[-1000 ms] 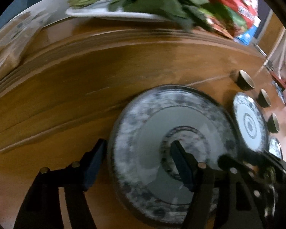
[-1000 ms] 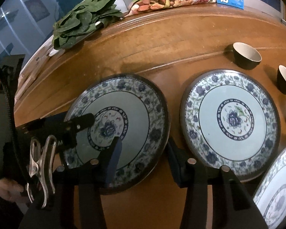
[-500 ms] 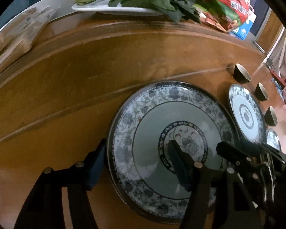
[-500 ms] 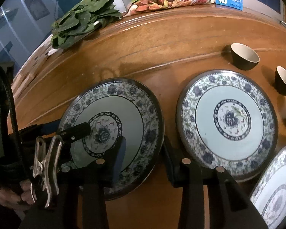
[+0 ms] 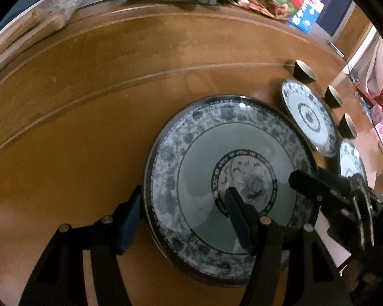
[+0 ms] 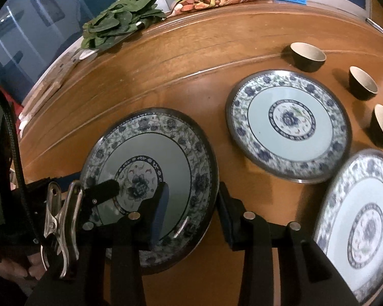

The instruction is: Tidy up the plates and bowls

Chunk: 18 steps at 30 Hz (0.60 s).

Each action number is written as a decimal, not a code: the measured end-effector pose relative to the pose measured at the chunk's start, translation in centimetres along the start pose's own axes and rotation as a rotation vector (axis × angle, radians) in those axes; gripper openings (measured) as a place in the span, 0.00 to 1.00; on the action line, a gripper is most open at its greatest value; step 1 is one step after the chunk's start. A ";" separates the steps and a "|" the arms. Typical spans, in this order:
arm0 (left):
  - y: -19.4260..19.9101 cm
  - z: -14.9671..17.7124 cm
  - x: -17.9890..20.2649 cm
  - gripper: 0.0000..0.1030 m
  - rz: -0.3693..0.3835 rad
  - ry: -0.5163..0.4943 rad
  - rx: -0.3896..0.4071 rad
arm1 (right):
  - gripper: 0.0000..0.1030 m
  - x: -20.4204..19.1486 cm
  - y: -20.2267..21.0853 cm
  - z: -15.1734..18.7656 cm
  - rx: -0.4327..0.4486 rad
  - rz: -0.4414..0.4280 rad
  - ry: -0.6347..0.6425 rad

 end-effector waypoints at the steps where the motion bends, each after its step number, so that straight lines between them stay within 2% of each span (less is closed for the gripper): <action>1: 0.5 0.4 -0.2 0.65 0.001 0.001 -0.005 | 0.39 -0.1 0.0 0.0 -0.002 0.000 0.000; 10: 2.9 2.5 0.4 0.65 0.008 0.000 -0.012 | 0.39 -0.5 0.8 0.6 0.003 -0.004 0.001; 18: 4.3 4.1 1.7 0.65 0.024 -0.018 -0.021 | 0.39 -0.4 3.6 3.3 0.002 0.017 -0.014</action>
Point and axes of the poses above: each gripper's, at about its wrist camera, not at the fingertips, and y roughly against the way its jaws point, x to its right, z to its underside, the point moved 4 cm from there along -y, roughly the way its jaws point, and after that the axes turned 14 degrees about x, right-handed, at the moved point
